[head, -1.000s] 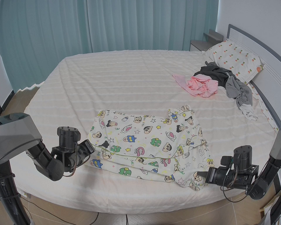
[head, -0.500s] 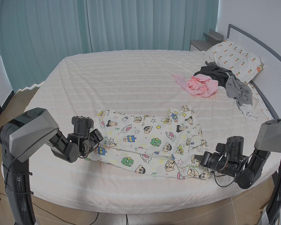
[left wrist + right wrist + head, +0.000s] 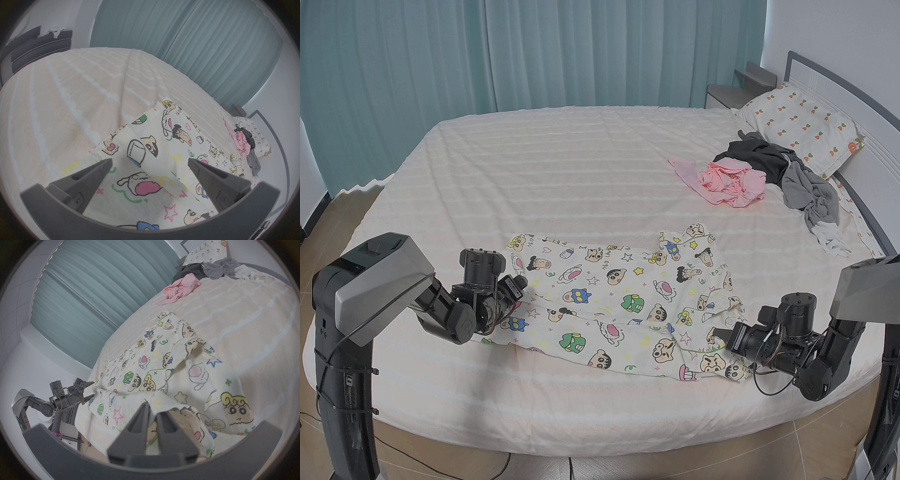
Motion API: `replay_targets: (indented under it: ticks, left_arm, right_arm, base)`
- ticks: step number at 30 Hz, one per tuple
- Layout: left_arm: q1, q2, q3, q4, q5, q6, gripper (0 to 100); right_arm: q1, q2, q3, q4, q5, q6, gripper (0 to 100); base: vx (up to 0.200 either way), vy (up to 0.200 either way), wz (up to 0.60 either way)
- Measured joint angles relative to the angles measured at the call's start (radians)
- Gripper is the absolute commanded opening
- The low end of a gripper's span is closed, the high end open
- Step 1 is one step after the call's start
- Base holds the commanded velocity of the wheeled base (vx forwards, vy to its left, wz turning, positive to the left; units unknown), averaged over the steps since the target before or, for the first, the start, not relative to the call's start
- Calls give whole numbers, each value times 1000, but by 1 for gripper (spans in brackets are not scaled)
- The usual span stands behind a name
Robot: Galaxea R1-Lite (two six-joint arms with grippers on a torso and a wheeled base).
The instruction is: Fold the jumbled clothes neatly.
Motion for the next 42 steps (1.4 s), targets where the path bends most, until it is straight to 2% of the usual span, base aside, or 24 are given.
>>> replay_targets:
  ticks: [12, 18, 21, 24, 28, 30, 32, 36, 42]
  left_arm:
    - [32, -80, 28, 5, 1, -12, 100]
    - [63, -170, 118, 4, -34, -90, 100]
    - [80, -217, 214, 3, -112, -150, 100]
    - [99, -254, 307, -1, -224, -216, 100]
    - [131, -295, 443, -58, -429, -300, 100]
    - [144, -307, 489, -104, -492, -317, 100]
    - [163, -318, 551, -190, -566, -333, 100]
    - [191, -323, 661, -402, -661, -353, 100]
    - [212, -285, 794, -689, -713, -365, 100]
  right_arm:
    - [-14, -4, 14, -44, 10, 2, 100]
    - [-24, -57, 47, -53, 6, 2, 100]
    - [-40, -93, 61, -40, 5, 1, 100]
    - [-53, -131, 71, -4, 3, 1, 100]
    - [-57, -223, 76, 157, 3, 1, 100]
    - [-53, -265, 76, 254, 5, 1, 100]
    - [-43, -319, 73, 364, 13, 1, 100]
    - [-21, -389, 59, 462, 26, 22, 100]
    - [40, -433, 17, 549, 5, 161, 100]
  base:
    - [0, 0, 0]
    - [0, 0, 0]
    - [0, 0, 0]
    - [0, 0, 0]
    - [0, 0, 0]
    - [0, 0, 0]
    - [0, 0, 0]
    - [0, 0, 0]
    - [0, 0, 0]
